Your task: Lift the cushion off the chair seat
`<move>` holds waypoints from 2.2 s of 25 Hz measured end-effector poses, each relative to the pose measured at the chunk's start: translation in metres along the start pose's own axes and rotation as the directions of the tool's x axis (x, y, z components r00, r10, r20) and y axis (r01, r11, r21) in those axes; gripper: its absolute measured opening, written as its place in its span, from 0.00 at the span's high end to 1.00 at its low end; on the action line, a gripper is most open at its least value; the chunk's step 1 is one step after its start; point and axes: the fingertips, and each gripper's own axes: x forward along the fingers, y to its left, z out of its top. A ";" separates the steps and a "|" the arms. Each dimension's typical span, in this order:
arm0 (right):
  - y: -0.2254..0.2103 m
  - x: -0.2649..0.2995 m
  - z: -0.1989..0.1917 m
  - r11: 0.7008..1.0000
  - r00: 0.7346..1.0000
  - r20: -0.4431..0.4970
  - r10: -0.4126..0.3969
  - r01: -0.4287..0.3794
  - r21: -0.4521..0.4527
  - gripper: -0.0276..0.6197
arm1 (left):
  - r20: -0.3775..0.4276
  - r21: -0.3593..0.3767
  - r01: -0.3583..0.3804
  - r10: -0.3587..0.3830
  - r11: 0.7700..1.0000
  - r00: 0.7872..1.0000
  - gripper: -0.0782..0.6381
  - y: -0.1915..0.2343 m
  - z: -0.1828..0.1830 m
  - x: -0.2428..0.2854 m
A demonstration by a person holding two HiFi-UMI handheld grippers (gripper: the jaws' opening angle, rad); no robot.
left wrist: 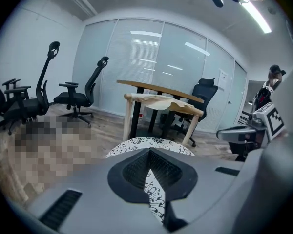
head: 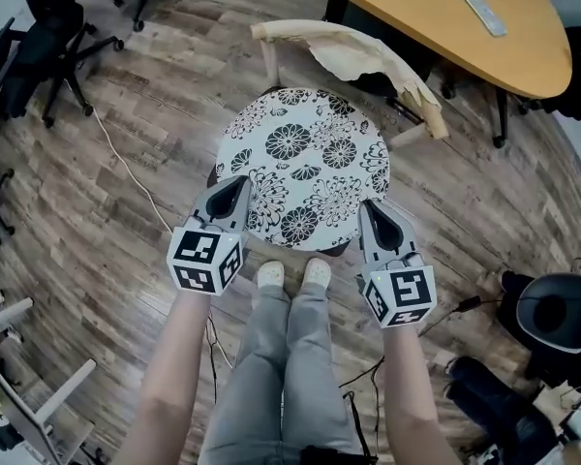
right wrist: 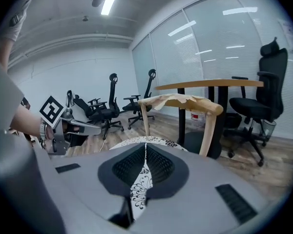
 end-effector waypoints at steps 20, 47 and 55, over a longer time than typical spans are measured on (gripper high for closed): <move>-0.084 0.055 -0.136 0.961 0.937 -0.311 -0.160 0.220 0.168 0.53 | -0.261 -0.120 -0.075 0.042 0.990 0.964 0.40 0.117 -0.084 0.093; -0.099 0.071 -0.169 0.935 0.907 -0.369 -0.200 0.289 0.203 0.83 | -0.257 -0.162 -0.049 0.006 0.986 0.966 0.61 0.124 -0.101 0.114; -0.085 0.070 -0.148 0.962 0.918 -0.341 -0.201 0.251 0.106 0.89 | -0.183 -0.122 0.019 -0.041 0.992 0.982 0.84 0.110 -0.079 0.095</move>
